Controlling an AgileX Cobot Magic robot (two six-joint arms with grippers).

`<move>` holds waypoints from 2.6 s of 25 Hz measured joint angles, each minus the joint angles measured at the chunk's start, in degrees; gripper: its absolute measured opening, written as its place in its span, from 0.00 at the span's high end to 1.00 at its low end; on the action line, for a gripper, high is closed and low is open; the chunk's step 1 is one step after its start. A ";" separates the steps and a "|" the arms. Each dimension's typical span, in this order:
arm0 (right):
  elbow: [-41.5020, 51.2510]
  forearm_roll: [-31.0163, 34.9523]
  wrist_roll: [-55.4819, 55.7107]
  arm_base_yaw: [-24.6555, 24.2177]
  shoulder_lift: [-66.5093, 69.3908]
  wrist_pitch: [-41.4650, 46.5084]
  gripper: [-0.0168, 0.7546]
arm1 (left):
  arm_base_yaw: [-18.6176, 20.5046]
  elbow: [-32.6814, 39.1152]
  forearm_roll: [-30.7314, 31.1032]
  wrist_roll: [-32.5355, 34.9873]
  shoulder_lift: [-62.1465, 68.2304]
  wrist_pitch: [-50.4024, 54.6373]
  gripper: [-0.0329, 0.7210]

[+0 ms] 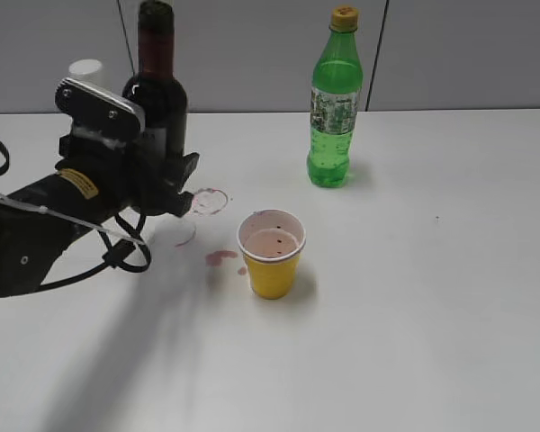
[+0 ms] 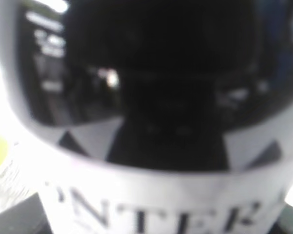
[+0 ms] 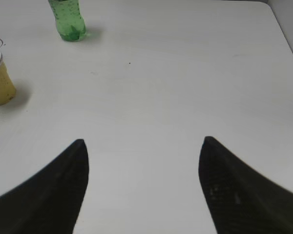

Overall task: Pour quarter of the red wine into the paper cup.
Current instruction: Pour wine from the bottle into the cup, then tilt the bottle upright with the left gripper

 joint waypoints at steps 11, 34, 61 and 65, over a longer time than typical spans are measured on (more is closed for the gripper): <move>0.00 0.00 0.00 0.00 0.00 -0.06 0.29 | -5.60 2.36 -29.03 21.87 -0.76 -1.26 0.25; 0.00 0.00 0.00 0.00 0.00 -0.06 0.29 | -12.52 2.36 -48.38 48.55 -1.15 -5.54 0.25; 0.00 0.00 0.00 0.00 0.00 -0.06 0.29 | -12.76 6.47 -40.23 65.33 -0.71 -15.62 0.25; 0.00 0.00 0.00 0.00 0.00 -0.06 0.29 | -13.10 6.47 -38.60 66.66 1.21 -15.74 0.25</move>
